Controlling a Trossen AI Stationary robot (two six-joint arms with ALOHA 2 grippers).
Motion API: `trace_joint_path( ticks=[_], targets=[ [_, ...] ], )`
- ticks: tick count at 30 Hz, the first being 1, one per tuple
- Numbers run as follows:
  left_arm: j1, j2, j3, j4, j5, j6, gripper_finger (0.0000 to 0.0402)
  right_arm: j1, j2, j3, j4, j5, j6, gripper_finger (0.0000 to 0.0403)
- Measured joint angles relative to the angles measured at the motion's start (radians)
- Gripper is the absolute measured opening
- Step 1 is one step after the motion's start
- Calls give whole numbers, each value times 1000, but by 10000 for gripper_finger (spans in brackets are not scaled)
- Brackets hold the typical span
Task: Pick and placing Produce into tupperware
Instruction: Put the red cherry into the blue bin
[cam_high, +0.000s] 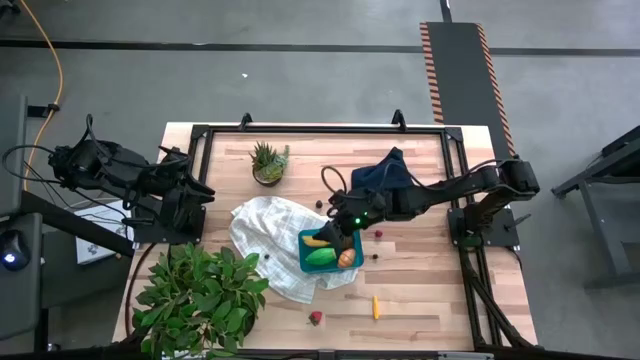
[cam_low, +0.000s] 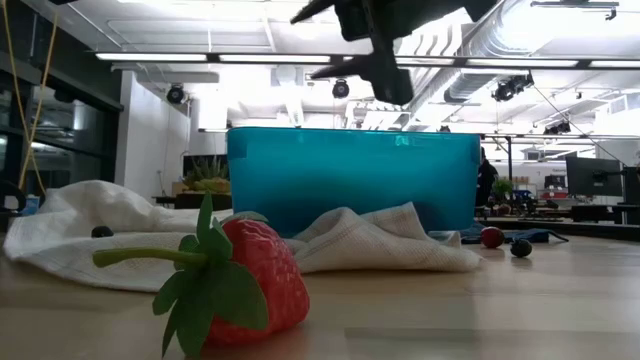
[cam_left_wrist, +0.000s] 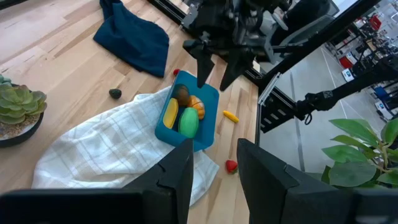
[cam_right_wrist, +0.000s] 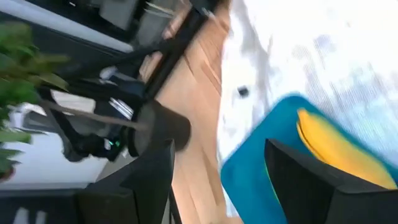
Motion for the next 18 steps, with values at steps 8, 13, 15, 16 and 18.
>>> trace_joint_path(
  ticks=[8,13,15,16,18],
  targets=[
    [0,0,0,0,0,0,111,-44,-74,0,-2,0,-34,240],
    [0,0,0,0,0,0,111,-72,-160,0,-10,4,-65,240],
    [0,0,0,0,0,0,111,-82,-205,0,-24,34,-89,240],
    [0,0,0,0,0,0,111,-86,-231,0,-38,54,-105,240],
    [0,0,0,0,0,0,111,-98,-286,0,-96,103,-137,240]
  ],
)
